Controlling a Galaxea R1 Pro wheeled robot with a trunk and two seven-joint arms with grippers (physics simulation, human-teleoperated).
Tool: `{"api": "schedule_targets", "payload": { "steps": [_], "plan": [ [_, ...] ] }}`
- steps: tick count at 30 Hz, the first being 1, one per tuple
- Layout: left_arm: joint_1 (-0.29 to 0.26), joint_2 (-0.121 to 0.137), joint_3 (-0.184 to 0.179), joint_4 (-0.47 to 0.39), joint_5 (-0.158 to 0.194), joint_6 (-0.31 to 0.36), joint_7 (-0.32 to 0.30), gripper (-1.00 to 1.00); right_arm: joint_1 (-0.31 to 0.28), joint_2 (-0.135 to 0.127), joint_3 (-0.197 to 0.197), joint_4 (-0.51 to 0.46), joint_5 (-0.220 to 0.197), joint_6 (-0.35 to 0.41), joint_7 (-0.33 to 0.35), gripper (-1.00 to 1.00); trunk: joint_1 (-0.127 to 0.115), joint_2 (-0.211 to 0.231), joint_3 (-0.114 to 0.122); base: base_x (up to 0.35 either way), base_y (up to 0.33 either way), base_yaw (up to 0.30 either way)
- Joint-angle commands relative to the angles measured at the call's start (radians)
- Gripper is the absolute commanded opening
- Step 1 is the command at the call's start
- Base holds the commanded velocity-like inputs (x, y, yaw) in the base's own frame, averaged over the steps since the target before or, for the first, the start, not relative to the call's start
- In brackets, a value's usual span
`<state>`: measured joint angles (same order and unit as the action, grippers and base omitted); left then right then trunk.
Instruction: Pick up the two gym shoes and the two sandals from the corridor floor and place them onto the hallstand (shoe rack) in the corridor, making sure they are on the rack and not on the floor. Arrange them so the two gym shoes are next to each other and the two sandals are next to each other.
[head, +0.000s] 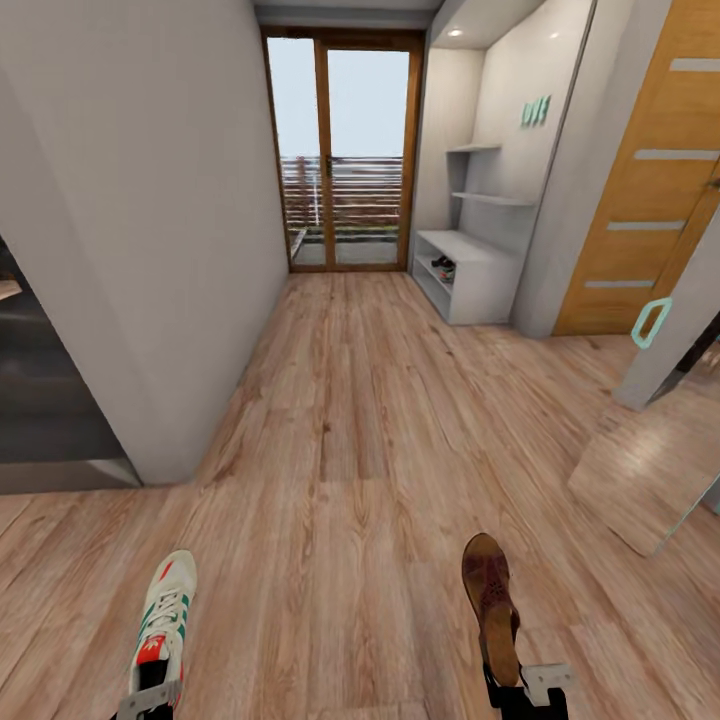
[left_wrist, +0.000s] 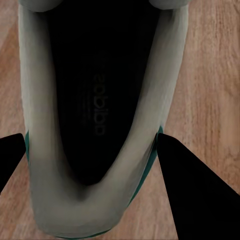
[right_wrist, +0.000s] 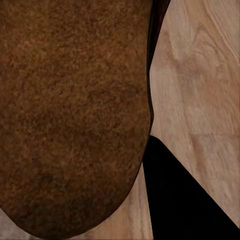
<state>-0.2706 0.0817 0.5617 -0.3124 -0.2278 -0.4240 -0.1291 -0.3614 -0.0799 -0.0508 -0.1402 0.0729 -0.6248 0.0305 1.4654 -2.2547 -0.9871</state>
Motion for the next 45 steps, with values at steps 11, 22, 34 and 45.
{"api": "schedule_targets", "payload": {
  "steps": [11,22,34,45],
  "plan": [
    [-0.001,0.0,0.009,0.001,-0.008,-0.004,-0.006,-1.0,-0.001,0.0,-0.006,0.001,0.004,-0.003,0.003,-1.0,0.0,0.0,-0.001,0.34,0.0,0.072],
    [-0.001,0.001,0.009,0.0,-0.008,-0.003,-0.006,-1.0,-0.001,0.0,-0.006,0.002,0.005,-0.003,0.004,-1.0,0.0,0.0,-0.001,0.34,0.0,0.001],
    [-0.001,0.001,0.009,-0.001,-0.008,-0.004,-0.007,-1.0,-0.001,0.0,-0.006,0.003,0.005,-0.003,0.003,-1.0,0.0,0.0,-0.001,0.34,0.0,0.0],
    [-0.001,0.0,0.007,-0.001,-0.01,-0.004,-0.007,-1.0,-0.001,0.0,-0.006,0.004,0.005,-0.003,0.003,-1.0,0.0,0.0,-0.001,0.34,0.0,0.0]
  ]
}}
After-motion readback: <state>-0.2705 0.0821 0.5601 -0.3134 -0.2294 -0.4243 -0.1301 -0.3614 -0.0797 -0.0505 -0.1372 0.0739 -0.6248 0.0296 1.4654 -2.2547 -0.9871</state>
